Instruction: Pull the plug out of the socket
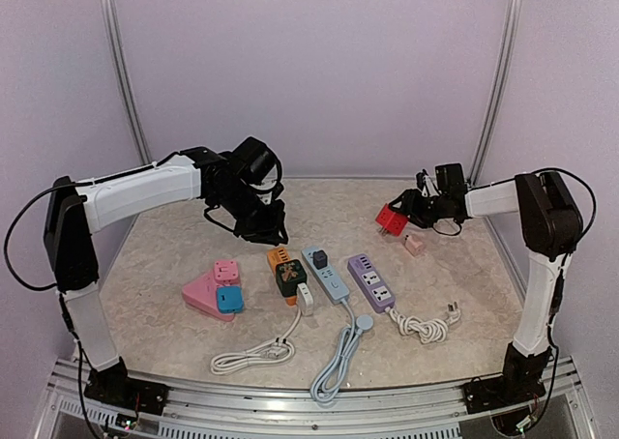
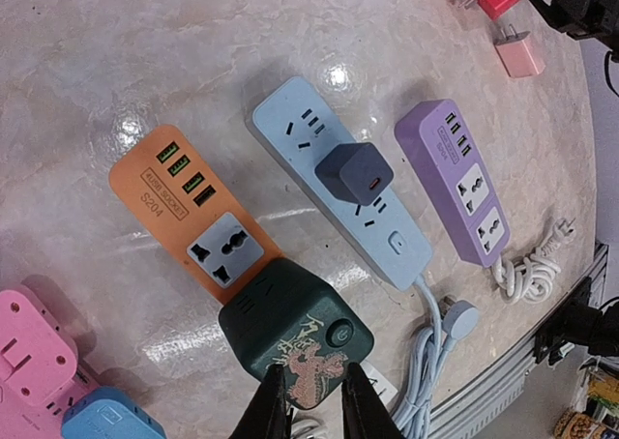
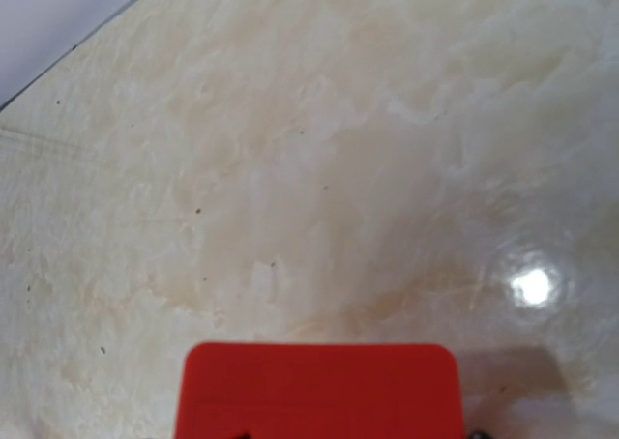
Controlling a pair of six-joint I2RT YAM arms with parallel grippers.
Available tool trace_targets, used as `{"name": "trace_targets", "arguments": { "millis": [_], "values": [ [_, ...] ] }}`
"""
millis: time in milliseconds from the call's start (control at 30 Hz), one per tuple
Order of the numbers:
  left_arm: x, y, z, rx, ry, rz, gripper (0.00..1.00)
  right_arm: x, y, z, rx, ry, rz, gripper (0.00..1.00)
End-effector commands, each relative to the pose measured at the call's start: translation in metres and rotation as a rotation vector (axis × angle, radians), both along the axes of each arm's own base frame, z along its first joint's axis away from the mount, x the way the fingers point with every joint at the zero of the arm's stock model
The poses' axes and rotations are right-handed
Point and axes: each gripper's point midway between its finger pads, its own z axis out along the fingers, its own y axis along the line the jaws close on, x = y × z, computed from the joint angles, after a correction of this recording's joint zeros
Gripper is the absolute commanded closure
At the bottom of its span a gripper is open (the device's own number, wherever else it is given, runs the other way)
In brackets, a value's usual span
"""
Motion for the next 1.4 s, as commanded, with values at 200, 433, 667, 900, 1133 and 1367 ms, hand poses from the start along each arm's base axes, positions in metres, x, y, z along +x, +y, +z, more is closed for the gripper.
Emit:
{"name": "trace_targets", "arguments": {
  "millis": [200, 433, 667, 900, 1133, 1367],
  "values": [
    [0.012, -0.011, 0.004, -0.032, -0.013, 0.011, 0.81, 0.009, -0.027, 0.002, -0.151, 0.003, -0.043, 0.26],
    [0.015, -0.014, 0.002, -0.033, -0.011, 0.003, 0.81, 0.008, -0.038, 0.004, -0.227, 0.007, -0.067, 0.14],
    [0.017, -0.017, 0.000, -0.032, -0.006, -0.001, 0.81, 0.005, -0.058, 0.020, -0.358, -0.010, -0.116, 0.11],
    [0.021, -0.016, -0.003, -0.020, -0.004, 0.001, 0.81, -0.002, -0.067, 0.059, -0.523, -0.073, -0.159, 0.11],
    [0.027, -0.003, -0.012, 0.001, 0.008, 0.036, 0.81, -0.028, -0.022, 0.084, -0.593, -0.120, -0.068, 0.16],
    [0.039, 0.016, -0.022, -0.035, 0.047, 0.086, 0.81, -0.069, 0.073, 0.077, -0.614, -0.141, 0.112, 0.26]
  ]
}}
